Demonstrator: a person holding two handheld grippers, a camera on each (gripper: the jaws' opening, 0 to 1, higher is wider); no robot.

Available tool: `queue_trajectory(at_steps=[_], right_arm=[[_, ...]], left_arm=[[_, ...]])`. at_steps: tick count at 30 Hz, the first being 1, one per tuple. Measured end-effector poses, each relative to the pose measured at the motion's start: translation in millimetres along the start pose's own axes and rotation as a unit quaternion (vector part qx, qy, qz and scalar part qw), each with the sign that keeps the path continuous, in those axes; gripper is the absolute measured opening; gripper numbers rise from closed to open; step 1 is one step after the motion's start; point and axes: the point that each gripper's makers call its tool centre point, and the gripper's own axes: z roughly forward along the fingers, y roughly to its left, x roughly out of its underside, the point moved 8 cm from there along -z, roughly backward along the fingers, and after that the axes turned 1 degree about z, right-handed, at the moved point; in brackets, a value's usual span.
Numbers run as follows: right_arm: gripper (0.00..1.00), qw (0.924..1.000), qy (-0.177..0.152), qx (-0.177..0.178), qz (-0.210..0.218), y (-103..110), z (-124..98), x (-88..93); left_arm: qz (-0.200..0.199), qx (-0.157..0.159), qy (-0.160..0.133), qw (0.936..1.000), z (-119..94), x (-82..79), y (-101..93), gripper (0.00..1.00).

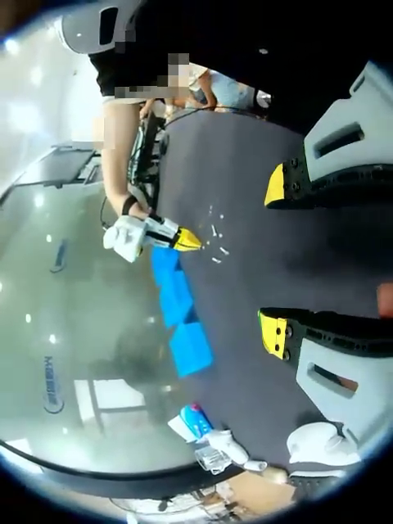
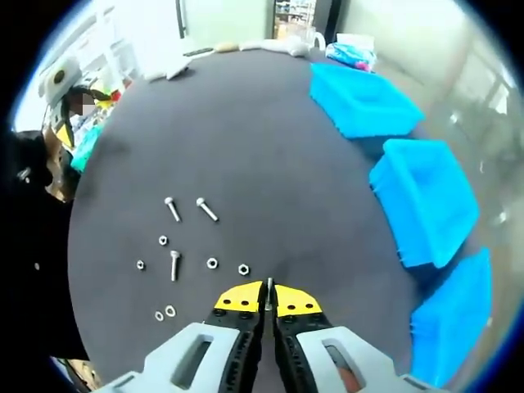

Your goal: Sort the screws, nuts, and washers into the corresponding bins

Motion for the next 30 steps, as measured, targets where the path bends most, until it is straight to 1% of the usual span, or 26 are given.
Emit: queue_trajectory(at_steps=[3, 6, 8, 10, 13, 15, 16, 17, 19, 23, 26, 30], right_arm=[[0.01, 1.0000, -0.006, -0.004, 0.005, 3.1, -3.7, 1.0], [0.01, 0.9997, -0.022, 0.000, 0.009, 5.6, -9.2, 1.7], [0.01, 0.9992, -0.038, 0.003, 0.011, 8.4, -14.5, 2.2], [0.01, 0.9979, -0.063, 0.003, 0.017, 12.7, -20.7, 2.4], [0.01, 0.9958, -0.088, 0.013, 0.020, 17.5, -30.0, 6.6], [0.01, 0.9923, -0.118, 0.024, 0.029, 19.7, -36.6, 10.1], [0.01, 0.9902, -0.133, 0.025, 0.036, 21.4, -40.2, 12.7], [0.01, 0.9869, -0.151, 0.035, 0.044, 22.6, -45.1, 17.2], [0.01, 0.9823, -0.175, 0.045, 0.051, 26.0, -52.2, 25.2], [0.01, 0.9687, -0.227, 0.067, 0.074, 33.6, -66.7, 41.3], [0.01, 0.9571, -0.263, 0.079, 0.092, 41.8, -77.6, 54.4], [0.01, 0.9393, -0.305, 0.111, 0.110, 51.1, -91.9, 72.1]], left_arm=[[-0.001, -0.003, -0.001, 1.0000, -0.9, 0.1, 0.3, 0.46], [-0.002, -0.006, -0.005, 1.0000, -1.7, -0.7, 0.6, 0.46], [-0.003, -0.007, -0.007, 0.9999, -2.2, -1.3, 0.9, 0.46], [-0.004, -0.009, -0.009, 0.9999, -2.5, -1.7, 1.2, 0.46], [-0.008, -0.012, -0.013, 0.9998, -2.7, -1.5, 1.9, 0.46], [-0.013, -0.015, -0.018, 0.9996, -3.0, -1.5, 2.4, 0.46], [-0.015, -0.016, -0.020, 0.9996, -3.1, -1.6, 2.5, 0.46], [-0.018, -0.018, -0.024, 0.9994, -3.4, -1.9, 2.8, 0.46], [-0.021, -0.021, -0.028, 0.9991, -3.8, -2.4, 2.9, 0.46], [-0.024, -0.024, -0.032, 0.9989, -4.4, -2.8, 2.8, 0.46], [-0.027, -0.026, -0.037, 0.9986, -4.8, -4.1, 2.2, 0.46], [-0.029, -0.028, -0.042, 0.9983, -5.0, -5.6, 0.8, 0.46]])
